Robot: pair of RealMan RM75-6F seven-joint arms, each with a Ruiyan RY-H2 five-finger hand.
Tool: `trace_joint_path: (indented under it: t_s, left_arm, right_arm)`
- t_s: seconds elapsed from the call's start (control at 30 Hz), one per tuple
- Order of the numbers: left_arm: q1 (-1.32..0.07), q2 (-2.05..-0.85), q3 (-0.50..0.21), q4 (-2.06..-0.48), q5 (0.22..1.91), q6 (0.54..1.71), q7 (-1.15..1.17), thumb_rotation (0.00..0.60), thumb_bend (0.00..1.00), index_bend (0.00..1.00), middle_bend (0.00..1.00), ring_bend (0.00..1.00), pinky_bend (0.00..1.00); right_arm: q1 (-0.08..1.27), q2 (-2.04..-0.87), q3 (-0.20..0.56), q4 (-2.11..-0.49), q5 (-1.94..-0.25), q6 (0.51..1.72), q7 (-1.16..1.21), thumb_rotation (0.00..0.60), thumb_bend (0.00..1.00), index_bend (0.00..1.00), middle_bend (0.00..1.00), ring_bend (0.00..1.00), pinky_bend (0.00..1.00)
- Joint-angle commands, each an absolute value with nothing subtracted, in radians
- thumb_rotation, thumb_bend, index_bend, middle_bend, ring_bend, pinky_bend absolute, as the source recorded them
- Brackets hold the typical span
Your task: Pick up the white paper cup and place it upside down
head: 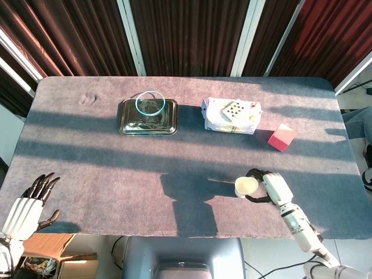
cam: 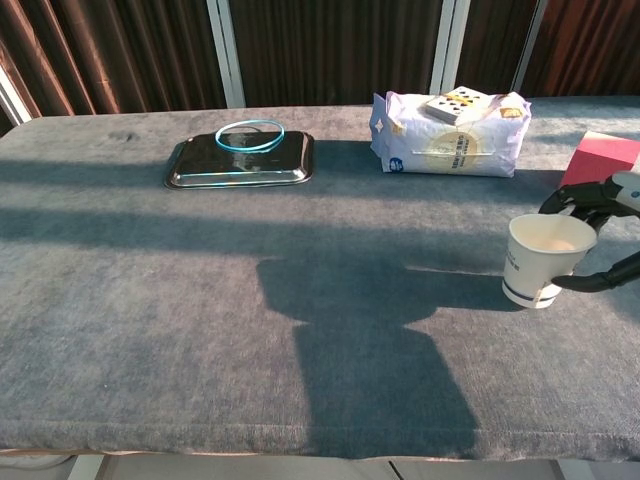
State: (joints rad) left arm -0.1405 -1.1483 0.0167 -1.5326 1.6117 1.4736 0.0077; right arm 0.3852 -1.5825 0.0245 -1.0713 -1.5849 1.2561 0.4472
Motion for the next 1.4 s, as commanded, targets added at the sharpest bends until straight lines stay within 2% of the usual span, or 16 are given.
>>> trace_joint_path:
  t_s: [0.03,0.23,0.37,0.5,0.6,0.77,0.87,1.07,1.13,1.2,1.3,1.4]
  left_arm:
    - [-0.141,-1.148,0.016,-1.533,1.611,1.473,0.008,0.600,0.30,0.11,0.04,0.00,0.29]
    - [-0.143,-1.146,0.016,-1.536,1.604,1.463,0.008,0.600,0.30,0.11,0.04,0.00,0.29]
    - [-0.143,-1.144,0.016,-1.538,1.603,1.461,0.008,0.600,0.30,0.11,0.04,0.00,0.29]
    - [-0.143,-1.143,0.018,-1.540,1.605,1.461,0.007,0.600,0.30,0.11,0.04,0.00,0.29]
    - [-0.143,-1.142,0.018,-1.541,1.603,1.458,0.007,0.600,0.30,0.11,0.04,0.00,0.29]
    - [-0.143,-1.141,0.018,-1.542,1.603,1.458,0.007,0.600,0.30,0.11,0.04,0.00,0.29]
    - [-0.143,-1.141,0.021,-1.541,1.612,1.462,0.008,0.600,0.30,0.11,0.04,0.00,0.29]
    - [-0.142,-1.143,0.021,-1.539,1.612,1.464,0.008,0.600,0.30,0.11,0.04,0.00,0.29]
    - [-0.142,-1.143,0.021,-1.539,1.611,1.463,0.009,0.600,0.30,0.11,0.04,0.00,0.29]
    - [-0.143,-1.144,0.021,-1.540,1.612,1.461,0.012,0.600,0.30,0.11,0.04,0.00,0.29]
    - [-0.143,-1.144,0.022,-1.539,1.615,1.461,0.014,0.600,0.30,0.11,0.04,0.00,0.29]
    - [-0.144,-1.144,0.021,-1.539,1.612,1.460,0.013,0.600,0.30,0.11,0.04,0.00,0.29]
  right_arm:
    - [0.385,-1.584,0.033,-1.065,-1.600,1.295,0.422,0.600,0.38,0.62,0.48,0.52,0.60]
    - [0.411,-1.513,0.042,-1.156,-1.644,1.316,0.079,0.600,0.38,0.62,0.48,0.52,0.60]
    - [0.437,-1.446,0.054,-1.262,-1.640,1.256,-0.316,0.600,0.38,0.61,0.48,0.52,0.60]
    - [0.447,-1.432,0.078,-1.352,-1.571,1.191,-0.628,0.600,0.38,0.60,0.48,0.52,0.60]
    - [0.460,-1.437,0.086,-1.391,-1.509,1.129,-0.739,0.600,0.38,0.59,0.48,0.51,0.59]
    - [0.467,-1.438,0.089,-1.405,-1.480,1.101,-0.763,0.600,0.38,0.55,0.48,0.45,0.56]
    - [0.485,-1.448,0.092,-1.409,-1.428,1.038,-0.753,0.600,0.38,0.49,0.46,0.37,0.51]
    - [0.495,-1.466,0.087,-1.351,-1.438,1.037,-0.607,0.600,0.38,0.35,0.28,0.15,0.46]
    - [0.496,-1.466,0.083,-1.336,-1.446,1.042,-0.564,0.600,0.37,0.25,0.18,0.06,0.43]
    - [0.496,-1.466,0.081,-1.319,-1.457,1.053,-0.511,0.600,0.37,0.17,0.08,0.01,0.39]
    - [0.493,-1.469,0.081,-1.292,-1.475,1.077,-0.421,0.600,0.34,0.10,0.01,0.00,0.35]
    - [0.494,-1.457,0.077,-1.277,-1.472,1.066,-0.334,0.600,0.34,0.08,0.00,0.00,0.34]
